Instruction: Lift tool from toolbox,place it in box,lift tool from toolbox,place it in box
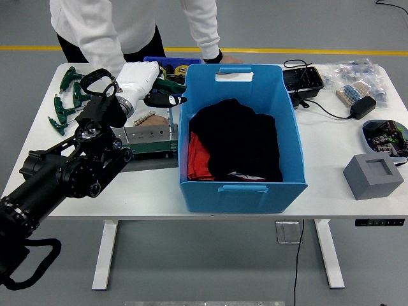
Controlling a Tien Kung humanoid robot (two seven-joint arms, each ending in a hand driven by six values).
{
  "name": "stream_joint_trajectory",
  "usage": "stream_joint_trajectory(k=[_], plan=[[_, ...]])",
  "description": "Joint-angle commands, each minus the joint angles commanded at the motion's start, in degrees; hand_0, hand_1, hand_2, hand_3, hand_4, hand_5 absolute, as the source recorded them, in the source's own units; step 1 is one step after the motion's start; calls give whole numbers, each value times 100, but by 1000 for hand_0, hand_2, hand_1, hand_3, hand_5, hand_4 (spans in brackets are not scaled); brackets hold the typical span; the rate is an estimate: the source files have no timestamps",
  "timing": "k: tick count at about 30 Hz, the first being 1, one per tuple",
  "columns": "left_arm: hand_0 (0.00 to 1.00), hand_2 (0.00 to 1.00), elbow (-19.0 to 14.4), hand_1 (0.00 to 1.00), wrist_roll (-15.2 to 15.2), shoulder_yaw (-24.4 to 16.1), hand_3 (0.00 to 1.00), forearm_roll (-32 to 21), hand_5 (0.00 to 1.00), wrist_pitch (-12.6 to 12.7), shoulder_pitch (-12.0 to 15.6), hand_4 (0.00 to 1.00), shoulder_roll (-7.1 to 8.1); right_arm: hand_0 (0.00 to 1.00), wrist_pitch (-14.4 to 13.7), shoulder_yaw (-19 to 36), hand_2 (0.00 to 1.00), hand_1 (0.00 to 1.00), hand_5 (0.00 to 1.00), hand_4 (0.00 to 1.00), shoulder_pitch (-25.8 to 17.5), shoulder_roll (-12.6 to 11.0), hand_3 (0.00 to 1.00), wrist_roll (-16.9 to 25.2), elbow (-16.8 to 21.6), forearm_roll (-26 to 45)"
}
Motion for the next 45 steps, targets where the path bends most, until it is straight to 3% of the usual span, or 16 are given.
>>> stream_joint_trajectory(k=[14, 15, 21, 22, 27, 28, 33, 34, 45], plan=[[145, 12, 57, 2, -148, 133, 36, -122, 638, 396, -81, 967, 39, 672, -2, -54, 726, 660, 721, 777, 44, -11, 573, 21, 0, 96], [138, 8, 38, 2, -172, 156, 31, -142, 650, 413, -101, 848, 54, 672, -1, -54, 726, 659, 721, 777, 44, -12, 574, 21, 0, 95], [138, 8, -64, 2, -341, 437, 31, -282, 650, 545, -284, 848, 176, 672, 3, -57, 726, 659, 721, 777, 45, -16, 574, 21, 0, 87], [137, 5, -92, 2, -351, 494, 29, -288, 587, 541, -317, 718, 205, 672, 3, -58, 726, 660, 721, 777, 45, -17, 574, 22, 0, 90], [137, 5, -259, 2, -368, 765, 29, -285, 587, 447, -485, 718, 356, 672, 3, -80, 726, 660, 721, 777, 44, -22, 574, 34, -1, 133], [136, 4, -297, 2, -373, 824, 30, -293, 530, 419, -522, 709, 387, 672, 2, -81, 726, 660, 720, 778, 43, -22, 574, 34, -2, 137], [136, 4, -522, 2, -389, 1056, 30, -303, 530, 276, -666, 709, 529, 672, 3, -88, 726, 660, 720, 778, 42, -24, 574, 38, -2, 149], [138, 6, -563, 2, -390, 1083, 35, -302, 473, 247, -685, 692, 551, 672, 4, -87, 726, 659, 720, 777, 42, -25, 574, 38, -2, 145], [141, 13, -1051, 2, -440, 1347, 39, -308, 456, -99, -1036, 698, 852, 672, 3, -91, 726, 659, 720, 777, 34, -29, 574, 42, -5, 159]])
